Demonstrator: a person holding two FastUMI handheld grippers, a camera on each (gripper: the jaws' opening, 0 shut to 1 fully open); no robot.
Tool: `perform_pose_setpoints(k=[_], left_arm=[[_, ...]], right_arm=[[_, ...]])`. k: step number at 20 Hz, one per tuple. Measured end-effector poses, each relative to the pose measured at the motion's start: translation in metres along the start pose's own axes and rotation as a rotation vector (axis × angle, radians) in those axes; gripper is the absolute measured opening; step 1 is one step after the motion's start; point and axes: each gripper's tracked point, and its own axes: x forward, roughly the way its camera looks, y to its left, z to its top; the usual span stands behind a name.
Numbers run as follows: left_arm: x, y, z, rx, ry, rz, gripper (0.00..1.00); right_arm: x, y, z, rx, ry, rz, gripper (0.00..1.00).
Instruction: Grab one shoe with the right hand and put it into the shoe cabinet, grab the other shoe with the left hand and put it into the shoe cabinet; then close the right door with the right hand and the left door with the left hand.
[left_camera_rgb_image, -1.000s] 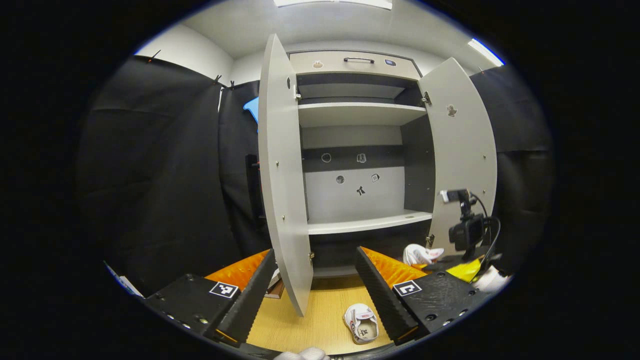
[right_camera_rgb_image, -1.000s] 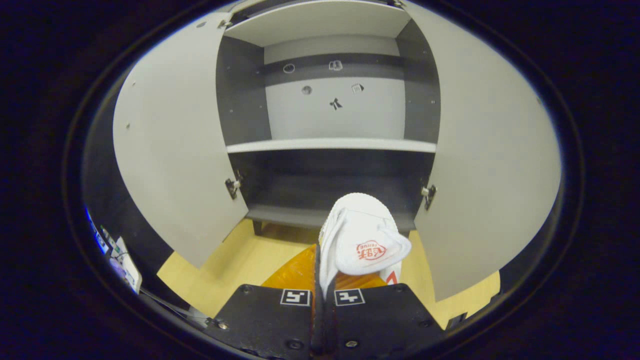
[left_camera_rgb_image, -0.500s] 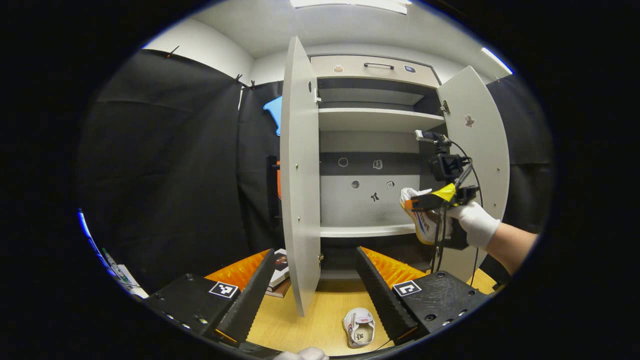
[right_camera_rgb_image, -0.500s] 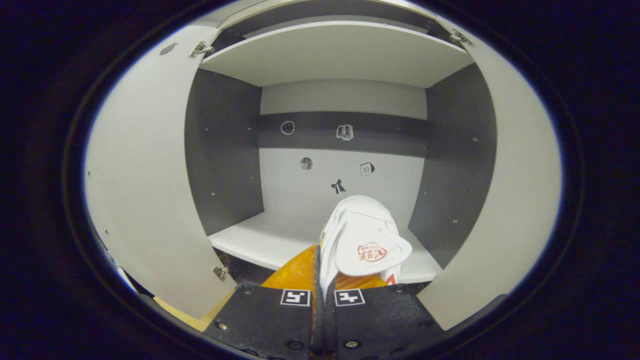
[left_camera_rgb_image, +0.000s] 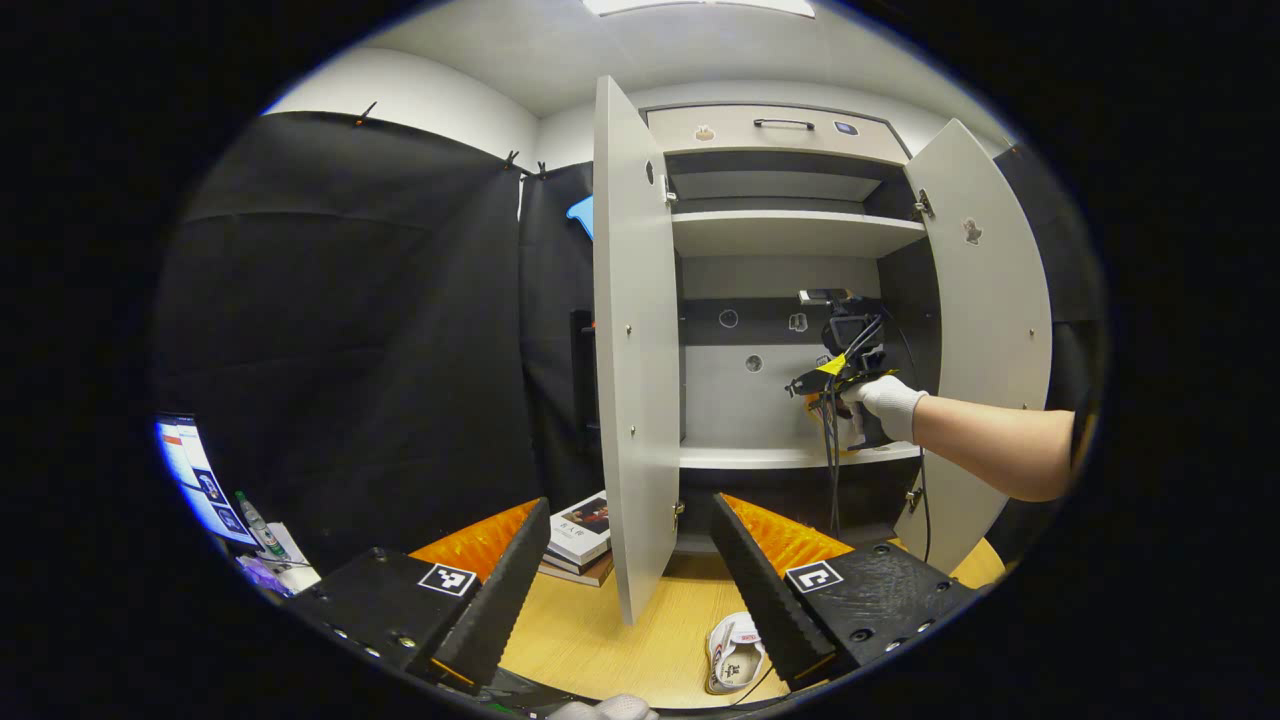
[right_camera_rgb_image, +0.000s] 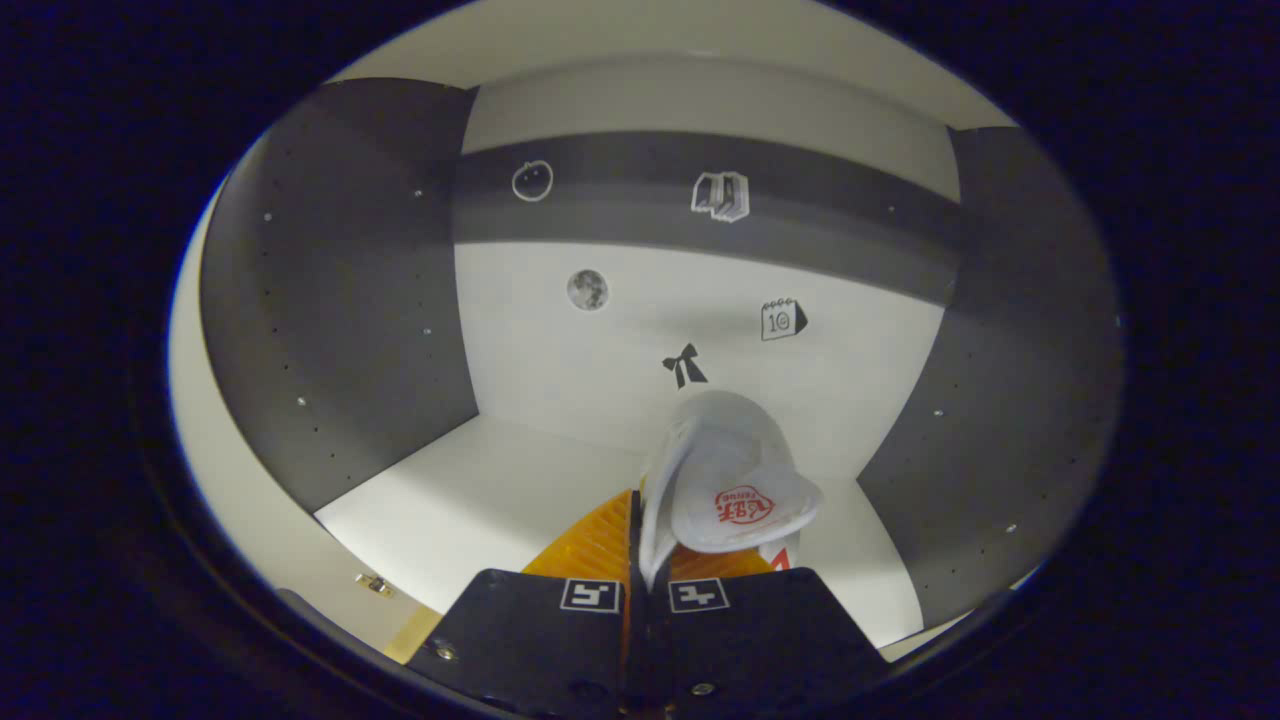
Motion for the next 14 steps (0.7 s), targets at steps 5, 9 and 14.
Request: perform_pose_setpoints(k=[5,9,14], left_arm=[[0.000,-0.001,0.003,0.005,-0.004,0.015,0.96],[0.002,0.000,0.003,-0.004,0.001,0.008,0.96],[0.003,0.005,0.005,-0.016,-0.015,-0.007,0.96]], right_arm=[[0.034,-0.002,-0.028,0.042,0.211,-0.005,0.04],[0.040,0.000,-0.036,0.052,0.319,-0.006,0.05],[0.028,-0.003,-0.026,0.048,0.288,-0.030,0.11]])
